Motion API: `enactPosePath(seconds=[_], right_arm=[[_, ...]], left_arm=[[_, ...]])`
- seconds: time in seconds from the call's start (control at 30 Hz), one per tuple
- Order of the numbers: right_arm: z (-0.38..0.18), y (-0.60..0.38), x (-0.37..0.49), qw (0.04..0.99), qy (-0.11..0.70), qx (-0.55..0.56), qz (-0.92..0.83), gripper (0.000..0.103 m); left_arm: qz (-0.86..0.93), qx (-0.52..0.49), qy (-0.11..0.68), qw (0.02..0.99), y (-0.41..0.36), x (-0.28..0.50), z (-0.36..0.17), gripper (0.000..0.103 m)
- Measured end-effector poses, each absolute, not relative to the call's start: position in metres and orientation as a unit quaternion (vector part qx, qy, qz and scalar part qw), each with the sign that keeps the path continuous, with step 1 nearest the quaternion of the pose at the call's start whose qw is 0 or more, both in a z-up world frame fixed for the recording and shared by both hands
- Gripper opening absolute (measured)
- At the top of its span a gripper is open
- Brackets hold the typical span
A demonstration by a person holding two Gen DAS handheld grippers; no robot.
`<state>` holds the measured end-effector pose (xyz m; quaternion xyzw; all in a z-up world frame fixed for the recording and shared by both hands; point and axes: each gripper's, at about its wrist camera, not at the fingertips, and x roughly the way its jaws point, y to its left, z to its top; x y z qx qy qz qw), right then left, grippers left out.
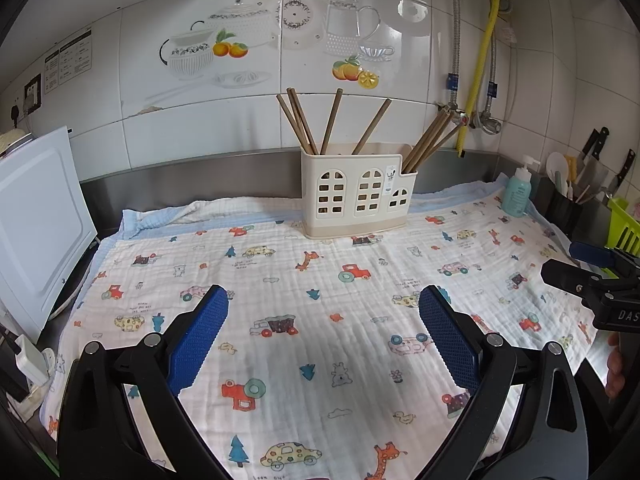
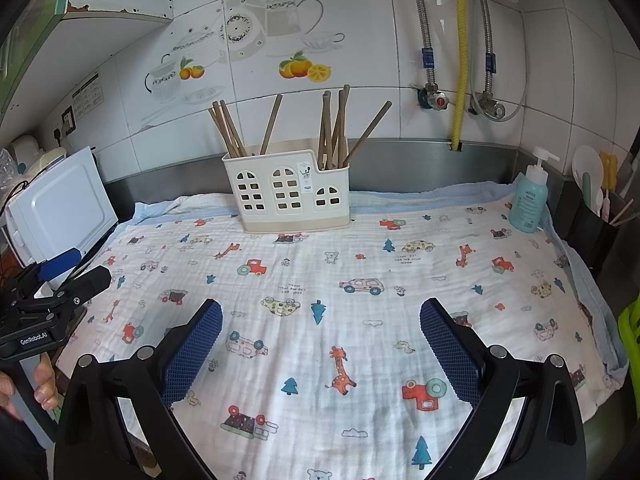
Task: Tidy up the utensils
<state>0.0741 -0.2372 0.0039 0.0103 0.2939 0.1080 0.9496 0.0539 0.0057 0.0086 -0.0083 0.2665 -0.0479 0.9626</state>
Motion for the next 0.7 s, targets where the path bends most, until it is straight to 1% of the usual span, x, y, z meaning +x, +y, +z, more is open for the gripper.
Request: enactPosePath(seconds=[0.7], right_arm=[[0.0060, -0.2353, 0.0751, 0.950, 0.293, 0.009, 0.110, 0.096]], left_arm=[[-0.051, -0.010, 0.266, 0.962, 0.0069, 0.0535, 0.0085, 0.096]])
